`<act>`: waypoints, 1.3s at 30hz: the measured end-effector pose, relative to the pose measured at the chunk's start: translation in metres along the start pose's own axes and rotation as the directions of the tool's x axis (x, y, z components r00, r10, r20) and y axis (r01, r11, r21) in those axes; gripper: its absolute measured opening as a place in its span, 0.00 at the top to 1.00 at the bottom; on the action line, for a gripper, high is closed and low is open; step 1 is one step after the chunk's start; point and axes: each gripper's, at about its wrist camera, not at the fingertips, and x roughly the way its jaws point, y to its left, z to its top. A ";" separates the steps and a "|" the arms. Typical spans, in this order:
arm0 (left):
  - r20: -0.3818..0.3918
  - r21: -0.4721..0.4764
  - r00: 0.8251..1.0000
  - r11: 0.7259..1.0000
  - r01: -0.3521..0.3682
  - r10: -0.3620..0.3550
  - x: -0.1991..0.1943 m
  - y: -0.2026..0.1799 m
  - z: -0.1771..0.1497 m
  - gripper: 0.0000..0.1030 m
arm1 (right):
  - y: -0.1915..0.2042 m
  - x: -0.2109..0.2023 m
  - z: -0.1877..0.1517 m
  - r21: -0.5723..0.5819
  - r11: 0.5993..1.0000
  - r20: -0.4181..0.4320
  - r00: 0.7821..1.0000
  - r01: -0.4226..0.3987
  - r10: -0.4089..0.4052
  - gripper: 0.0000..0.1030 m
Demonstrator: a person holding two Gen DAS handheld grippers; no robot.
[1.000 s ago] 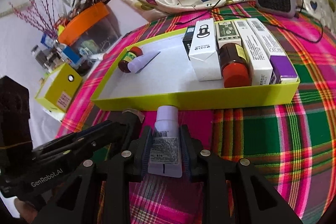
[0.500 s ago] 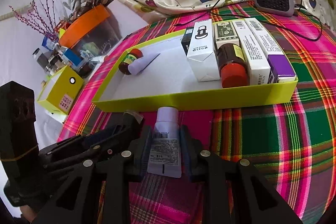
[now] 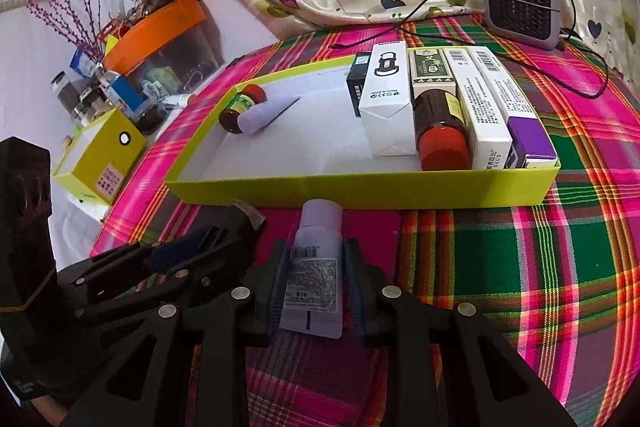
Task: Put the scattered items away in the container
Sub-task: 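Lift the white tube with the right tool while the left tool grasps the black tube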
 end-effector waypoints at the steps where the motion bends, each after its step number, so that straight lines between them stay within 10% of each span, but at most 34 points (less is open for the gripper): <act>1: 0.001 -0.002 1.000 1.000 0.004 -0.004 0.000 0.001 0.000 0.73 | 0.001 0.000 0.000 -0.005 1.000 -0.002 1.000 0.004 -0.004 0.72; 24: -0.001 -0.022 1.000 1.000 0.010 -0.010 -0.011 0.008 -0.007 0.73 | 0.007 0.000 0.000 -0.043 0.999 -0.009 1.000 -0.016 0.015 0.71; 39: 0.013 -0.056 1.000 0.998 0.028 -0.027 -0.024 0.021 -0.013 0.73 | 0.037 0.012 -0.003 -0.218 0.963 -0.013 0.987 0.156 -0.162 0.70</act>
